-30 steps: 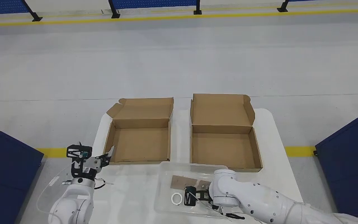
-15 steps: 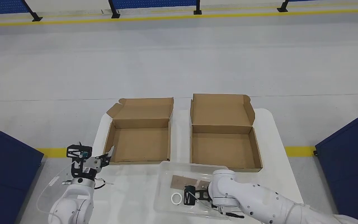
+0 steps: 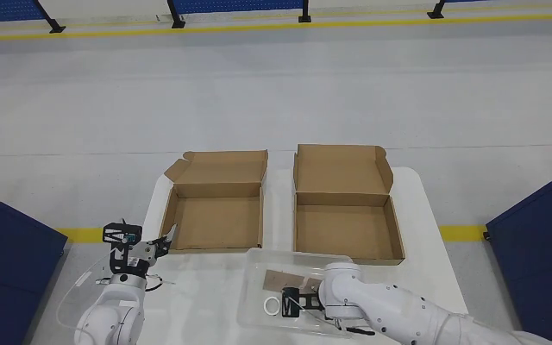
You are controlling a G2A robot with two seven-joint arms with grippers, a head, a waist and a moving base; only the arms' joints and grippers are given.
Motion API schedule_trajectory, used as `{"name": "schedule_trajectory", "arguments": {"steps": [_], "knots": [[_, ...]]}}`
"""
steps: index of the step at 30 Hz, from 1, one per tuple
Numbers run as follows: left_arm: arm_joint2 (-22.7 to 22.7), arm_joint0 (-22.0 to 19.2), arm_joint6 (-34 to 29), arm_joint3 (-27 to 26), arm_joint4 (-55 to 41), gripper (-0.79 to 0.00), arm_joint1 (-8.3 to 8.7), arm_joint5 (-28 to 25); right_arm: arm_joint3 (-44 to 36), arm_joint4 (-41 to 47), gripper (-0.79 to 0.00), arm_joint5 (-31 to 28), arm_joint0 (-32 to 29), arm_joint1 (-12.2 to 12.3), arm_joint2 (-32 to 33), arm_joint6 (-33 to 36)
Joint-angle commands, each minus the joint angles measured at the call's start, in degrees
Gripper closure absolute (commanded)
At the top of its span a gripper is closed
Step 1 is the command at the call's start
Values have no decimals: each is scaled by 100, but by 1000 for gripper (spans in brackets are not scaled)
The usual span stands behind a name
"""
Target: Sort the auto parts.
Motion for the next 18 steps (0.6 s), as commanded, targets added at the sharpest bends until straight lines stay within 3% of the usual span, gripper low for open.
{"name": "schedule_trajectory", "arguments": {"steps": [1, 14, 18], "knots": [[0, 0, 0, 0, 0, -785, 0, 0, 52, -1, -354, -27, 13, -31, -7, -12], [0, 0, 0, 0, 0, -785, 0, 0, 203, -116, -351, -52, -16, -166, -29, -8], [0, 0, 0, 0, 0, -785, 0, 0, 280, -125, -271, -27, -25, -207, -25, 14]]}}
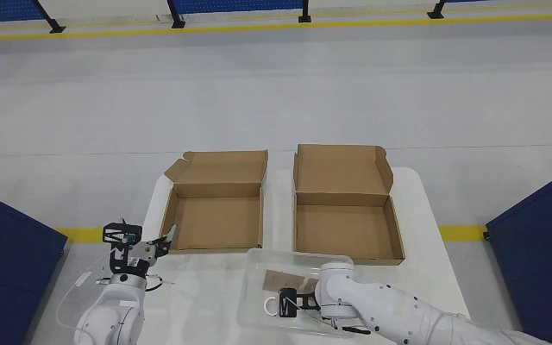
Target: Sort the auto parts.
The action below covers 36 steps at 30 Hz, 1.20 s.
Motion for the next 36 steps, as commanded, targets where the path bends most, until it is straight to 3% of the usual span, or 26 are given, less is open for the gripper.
{"name": "schedule_trajectory", "arguments": {"steps": [1, 3, 14, 33, 34, 36], "knots": [[0, 0, 0, 0, 0, -785, 0, 0, 46, 6, -197, 11, -6, -20, 10, -1], [0, 0, 0, 0, 0, -785, 0, 0, 72, -2, 0, 29, -9, -37, 19, 11], [0, 0, 0, 0, 0, -785, 0, 0, -11, 159, 0, 122, -95, -47, 212, 117], [0, 0, 0, 0, 0, -785, 0, 0, -516, 268, 0, -135, -494, 260, 774, 88], [0, 0, 0, 0, 0, -785, 0, 0, -536, 237, -222, -149, -501, 268, 777, 75], [0, 0, 0, 0, 0, -785, 0, 0, -604, 165, -456, -151, -520, 281, 786, 72]]}}
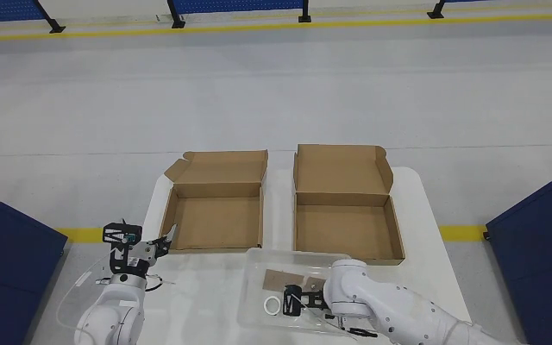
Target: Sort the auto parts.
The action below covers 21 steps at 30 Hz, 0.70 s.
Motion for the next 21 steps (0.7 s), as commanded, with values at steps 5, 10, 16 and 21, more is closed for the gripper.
{"name": "schedule_trajectory", "arguments": {"steps": [5, 10, 16, 21], "knots": [[0, 0, 0, 0, 0, -785, 0, 0, -162, -227, -579, 63, -62, 45, -3, 63], [0, 0, 0, 0, 0, -785, 0, 0, -149, -259, -502, 103, -75, 67, -52, 103], [0, 0, 0, 0, 0, -785, 0, 0, -67, -337, -379, 106, -6, 50, -181, 107], [0, 0, 0, 0, 0, -785, 0, 0, 41, -362, -326, 62, 55, 21, -229, 62]]}}
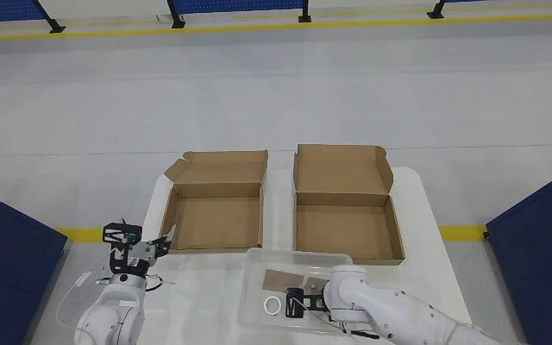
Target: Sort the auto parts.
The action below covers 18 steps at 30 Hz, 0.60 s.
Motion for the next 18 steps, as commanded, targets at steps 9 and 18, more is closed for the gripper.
{"name": "schedule_trajectory", "arguments": {"steps": [9, 18], "knots": [[0, 0, 0, 0, 0, -785, 0, 0, 139, -33, -320, -105, 123, -79, -129, -105], [0, 0, 0, 0, 0, -785, 0, 0, 369, 19, -231, -126, 255, -193, -303, -126]]}}
